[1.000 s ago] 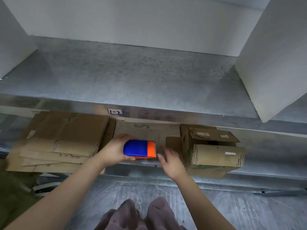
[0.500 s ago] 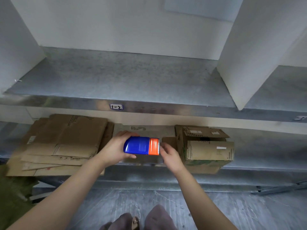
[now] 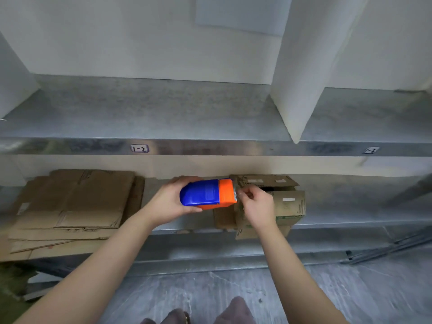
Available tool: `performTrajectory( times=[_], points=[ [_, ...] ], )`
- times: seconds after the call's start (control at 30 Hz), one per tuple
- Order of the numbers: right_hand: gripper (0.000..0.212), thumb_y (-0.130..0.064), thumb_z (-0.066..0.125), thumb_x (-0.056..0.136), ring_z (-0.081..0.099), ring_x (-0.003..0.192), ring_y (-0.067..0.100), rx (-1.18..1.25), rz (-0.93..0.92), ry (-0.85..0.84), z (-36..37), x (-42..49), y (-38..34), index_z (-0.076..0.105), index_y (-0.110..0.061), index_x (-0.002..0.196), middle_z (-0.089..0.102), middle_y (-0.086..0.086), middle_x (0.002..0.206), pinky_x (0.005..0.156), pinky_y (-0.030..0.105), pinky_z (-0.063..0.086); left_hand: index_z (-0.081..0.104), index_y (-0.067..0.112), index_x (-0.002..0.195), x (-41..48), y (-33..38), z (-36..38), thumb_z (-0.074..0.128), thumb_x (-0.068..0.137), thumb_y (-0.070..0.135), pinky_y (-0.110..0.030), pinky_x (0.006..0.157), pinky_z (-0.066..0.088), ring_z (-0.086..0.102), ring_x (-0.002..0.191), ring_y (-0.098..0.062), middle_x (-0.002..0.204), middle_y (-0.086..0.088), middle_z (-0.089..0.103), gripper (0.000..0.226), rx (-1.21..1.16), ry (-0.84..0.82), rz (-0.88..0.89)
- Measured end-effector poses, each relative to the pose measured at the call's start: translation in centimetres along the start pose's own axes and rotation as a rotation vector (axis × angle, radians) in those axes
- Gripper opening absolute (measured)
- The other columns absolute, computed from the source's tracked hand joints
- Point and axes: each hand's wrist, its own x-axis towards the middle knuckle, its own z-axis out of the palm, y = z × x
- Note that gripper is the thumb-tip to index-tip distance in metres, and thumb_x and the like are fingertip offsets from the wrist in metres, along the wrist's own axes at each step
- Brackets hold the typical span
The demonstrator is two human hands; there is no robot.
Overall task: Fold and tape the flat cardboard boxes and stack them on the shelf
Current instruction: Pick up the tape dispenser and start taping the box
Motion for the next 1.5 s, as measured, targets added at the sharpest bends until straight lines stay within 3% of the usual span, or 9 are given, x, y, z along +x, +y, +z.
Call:
performTrajectory(
  times=[0.13, 0.23, 0.33, 0.47, 0.57, 0.73, 0.93, 1.1, 1.5],
  points=[
    [0.013, -0.032, 0.062, 0.091, 0.060, 0.085, 0.018, -0.016, 0.040, 0.002, -3.0, 1.1, 1.4, 0.070, -0.022, 0.091, 0.069, -0.004, 0.089, 0.073, 0.031, 0.046, 0.051, 0.046, 0.123, 1.5, 2.5, 1.5, 0.088, 0.064, 0.034, 0.001, 0.084, 0.034, 0.044, 0.107, 0.018, 0.113, 0.039, 0.048, 0.070, 0.003, -0.001, 0.035],
    [0.014, -0.032, 0.062, 0.089, 0.059, 0.083, 0.022, -0.030, 0.106, 0.013, -6.6, 2.6, 3.0, 0.070, -0.020, 0.090, 0.067, 0.000, 0.088, 0.069, 0.030, 0.042, 0.054, 0.040, 0.124, 2.9, 4.4, 2.6, 0.088, 0.063, 0.033, 0.003, 0.083, 0.032, 0.042, 0.105, 0.022, 0.111, 0.040, 0.047, 0.070, 0.018, 0.009, 0.049],
    [0.011, -0.031, 0.062, 0.088, 0.059, 0.084, 0.027, -0.049, 0.194, 0.065, -12.5, 5.2, 6.4, 0.070, -0.022, 0.087, 0.069, 0.005, 0.089, 0.069, 0.029, 0.039, 0.060, 0.038, 0.114, 3.1, 5.0, 2.4, 0.086, 0.059, 0.037, 0.001, 0.079, 0.036, 0.047, 0.097, 0.020, 0.100, 0.037, 0.054, 0.061, 0.033, 0.071, 0.006],
    [0.015, -0.031, 0.062, 0.089, 0.064, 0.082, 0.030, -0.078, 0.196, -0.003, -16.2, 8.2, 9.6, 0.066, -0.019, 0.079, 0.069, 0.007, 0.083, 0.070, 0.032, 0.046, 0.062, 0.025, 0.120, 3.4, 5.8, 3.3, 0.089, 0.057, 0.036, 0.003, 0.079, 0.033, 0.049, 0.091, 0.004, 0.103, 0.019, 0.058, 0.069, 0.126, 0.115, -0.037],
    [0.017, -0.029, 0.062, 0.088, 0.066, 0.084, 0.033, -0.055, 0.220, -0.043, -16.8, 9.3, 11.3, 0.065, -0.017, 0.077, 0.068, 0.009, 0.082, 0.079, 0.040, 0.054, 0.059, 0.021, 0.129, 4.5, 6.4, 5.1, 0.091, 0.061, 0.028, -0.003, 0.081, 0.030, 0.048, 0.097, -0.008, 0.112, 0.004, 0.061, 0.076, 0.220, 0.091, -0.058],
    [0.018, -0.026, 0.064, 0.085, 0.064, 0.084, 0.034, 0.022, 0.270, -0.115, -17.2, 10.9, 13.1, 0.064, -0.013, 0.072, 0.068, 0.012, 0.079, 0.082, 0.052, 0.055, 0.051, 0.030, 0.137, 6.9, 6.4, 6.6, 0.085, 0.068, 0.039, -0.025, 0.088, 0.035, 0.046, 0.109, -0.013, 0.120, 0.005, 0.059, 0.078, 0.320, 0.010, -0.155],
    [0.019, -0.025, 0.062, 0.085, 0.064, 0.088, 0.031, -0.006, 0.301, -0.176, -16.6, 12.0, 14.5, 0.062, -0.019, 0.067, 0.068, 0.007, 0.080, 0.083, 0.051, 0.056, 0.049, 0.033, 0.138, 9.0, 5.5, 8.6, 0.079, 0.073, 0.043, -0.025, 0.085, 0.033, 0.044, 0.106, -0.012, 0.120, 0.004, 0.058, 0.072, 0.361, -0.105, -0.230],
    [0.019, -0.027, 0.062, 0.086, 0.066, 0.083, 0.028, -0.048, 0.326, -0.200, -16.2, 12.7, 15.5, 0.065, -0.017, 0.070, 0.069, 0.006, 0.078, 0.081, 0.048, 0.057, 0.047, 0.032, 0.138, 9.6, 4.4, 10.5, 0.080, 0.073, 0.045, -0.030, 0.099, 0.037, 0.046, 0.122, -0.016, 0.132, 0.007, 0.054, 0.074, 0.294, -0.158, -0.312],
    [0.019, -0.028, 0.060, 0.090, 0.066, 0.078, 0.023, -0.014, 0.415, -0.269, -12.4, 13.0, 18.6, 0.067, -0.019, 0.075, 0.069, 0.002, 0.077, 0.079, 0.045, 0.058, 0.043, 0.040, 0.139, 9.0, 1.9, 10.6, 0.082, 0.068, 0.047, -0.020, 0.083, 0.035, 0.044, 0.105, -0.001, 0.120, 0.019, 0.050, 0.082, 0.129, -0.145, -0.381]
  ],
)
